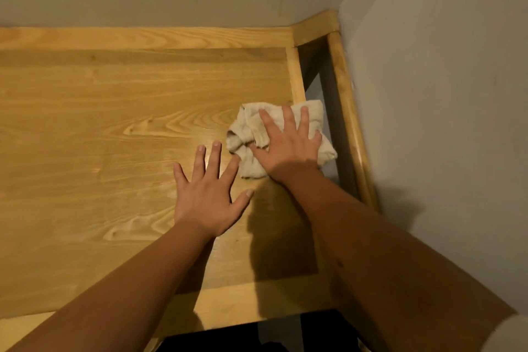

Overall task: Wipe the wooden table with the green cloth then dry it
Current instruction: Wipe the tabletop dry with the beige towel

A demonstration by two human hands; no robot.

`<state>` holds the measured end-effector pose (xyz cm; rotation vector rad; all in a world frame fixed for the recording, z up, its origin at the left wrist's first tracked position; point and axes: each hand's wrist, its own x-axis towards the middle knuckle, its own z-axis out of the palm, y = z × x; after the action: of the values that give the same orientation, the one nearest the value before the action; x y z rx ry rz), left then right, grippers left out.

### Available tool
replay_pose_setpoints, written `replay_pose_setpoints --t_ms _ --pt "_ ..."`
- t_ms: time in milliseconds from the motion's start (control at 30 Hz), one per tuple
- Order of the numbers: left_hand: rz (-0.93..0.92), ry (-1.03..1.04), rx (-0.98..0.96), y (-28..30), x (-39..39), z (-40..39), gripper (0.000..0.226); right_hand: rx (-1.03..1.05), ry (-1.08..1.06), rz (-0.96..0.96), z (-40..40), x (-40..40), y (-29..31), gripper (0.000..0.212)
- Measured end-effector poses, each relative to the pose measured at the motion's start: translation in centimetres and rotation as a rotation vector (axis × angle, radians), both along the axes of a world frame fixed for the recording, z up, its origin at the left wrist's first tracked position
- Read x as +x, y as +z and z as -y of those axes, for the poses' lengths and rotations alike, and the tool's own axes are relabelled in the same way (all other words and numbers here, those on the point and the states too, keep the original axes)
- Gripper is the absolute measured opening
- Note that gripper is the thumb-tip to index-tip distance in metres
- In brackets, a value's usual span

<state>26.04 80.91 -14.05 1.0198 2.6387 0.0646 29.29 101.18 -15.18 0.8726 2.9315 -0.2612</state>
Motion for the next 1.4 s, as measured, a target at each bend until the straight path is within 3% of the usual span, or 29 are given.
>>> replay_pose_setpoints --t_ms 400,733,1033,1267,1400 --pt "0.008 -0.028 -0.001 0.4 -0.2 0.0 0.081 0.043 0.036 0.058 -8.5 -16.2 0.4 0.085" --pt "-0.018 -0.041 0.000 0.2 -0.1 0.1 0.081 0.063 0.040 0.047 -9.4 -18.6 0.7 0.079" --pt "0.007 0.011 0.065 -0.3 0.4 0.2 0.088 0.063 0.068 0.040 -3.6 -9.8 0.8 0.072" --pt "0.010 0.192 0.372 0.7 1.5 1.3 0.093 0.024 0.049 0.056 5.3 2.7 1.1 0.075" --pt "0.073 0.215 0.326 1.1 3.9 4.5 0.087 -0.009 0.068 0.067 11.8 10.4 2.0 0.072"
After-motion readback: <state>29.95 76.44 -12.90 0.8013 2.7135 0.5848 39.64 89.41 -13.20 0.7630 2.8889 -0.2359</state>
